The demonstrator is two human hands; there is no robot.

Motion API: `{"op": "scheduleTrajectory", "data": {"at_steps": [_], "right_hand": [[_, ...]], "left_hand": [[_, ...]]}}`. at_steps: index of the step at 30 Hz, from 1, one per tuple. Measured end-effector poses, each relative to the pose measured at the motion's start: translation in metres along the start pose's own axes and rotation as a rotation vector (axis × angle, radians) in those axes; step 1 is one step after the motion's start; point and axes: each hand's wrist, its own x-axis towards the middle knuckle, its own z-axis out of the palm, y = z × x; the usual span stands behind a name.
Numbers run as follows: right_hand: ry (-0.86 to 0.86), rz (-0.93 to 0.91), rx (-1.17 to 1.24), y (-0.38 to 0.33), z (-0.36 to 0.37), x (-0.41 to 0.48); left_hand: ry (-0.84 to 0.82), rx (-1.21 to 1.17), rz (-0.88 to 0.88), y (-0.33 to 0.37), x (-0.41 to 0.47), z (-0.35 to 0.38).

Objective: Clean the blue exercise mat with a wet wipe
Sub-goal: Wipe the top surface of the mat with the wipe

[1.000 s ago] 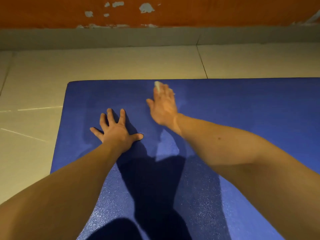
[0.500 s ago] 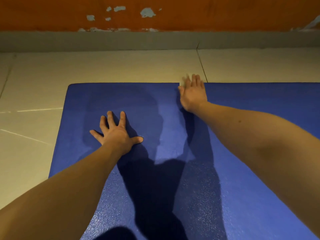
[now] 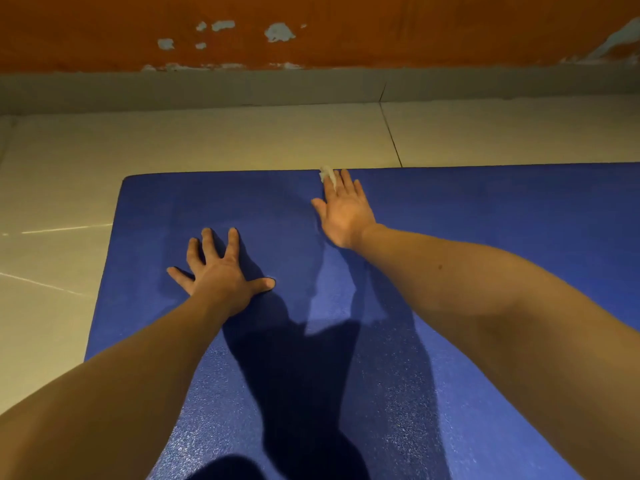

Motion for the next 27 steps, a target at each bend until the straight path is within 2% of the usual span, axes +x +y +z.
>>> {"op": "scheduleTrajectory", "data": {"at_steps": [1,4,6,9,16,19,21,27], "right_hand": [[0.042,-0.007,0.075,0.001,-0.006,0.0],[0.353,-0.046,0.374,-0.005,-0.02,-0.015],[0.325,0.002,0.539,-0.006,-0.025,-0.023],[0.183,0.089,0.623,-0.001,-0.027,-0.026],[0.105,0.193,0.452,0.009,-0.027,-0.011],[0.136,0.264,0.306,0.004,-0.028,-0.007],[0.222,0.282,0.263,-0.002,-0.028,-0.012],[0.31,0.05,0.139,-0.011,0.002,-0.036]], "left_hand": [[-0.003,0.001,0.002,0.0,0.0,0.0],[-0.015,0.006,0.002,0.001,0.0,0.0],[-0.022,0.012,-0.003,0.001,-0.001,0.0],[-0.025,0.009,-0.003,0.001,0.001,0.001],[-0.014,0.01,0.01,-0.001,0.003,0.003],[-0.023,0.009,0.006,-0.002,0.001,0.003],[-0.024,0.009,0.005,-0.002,0.001,0.002],[-0.018,0.01,0.018,-0.003,0.0,0.003]]}}
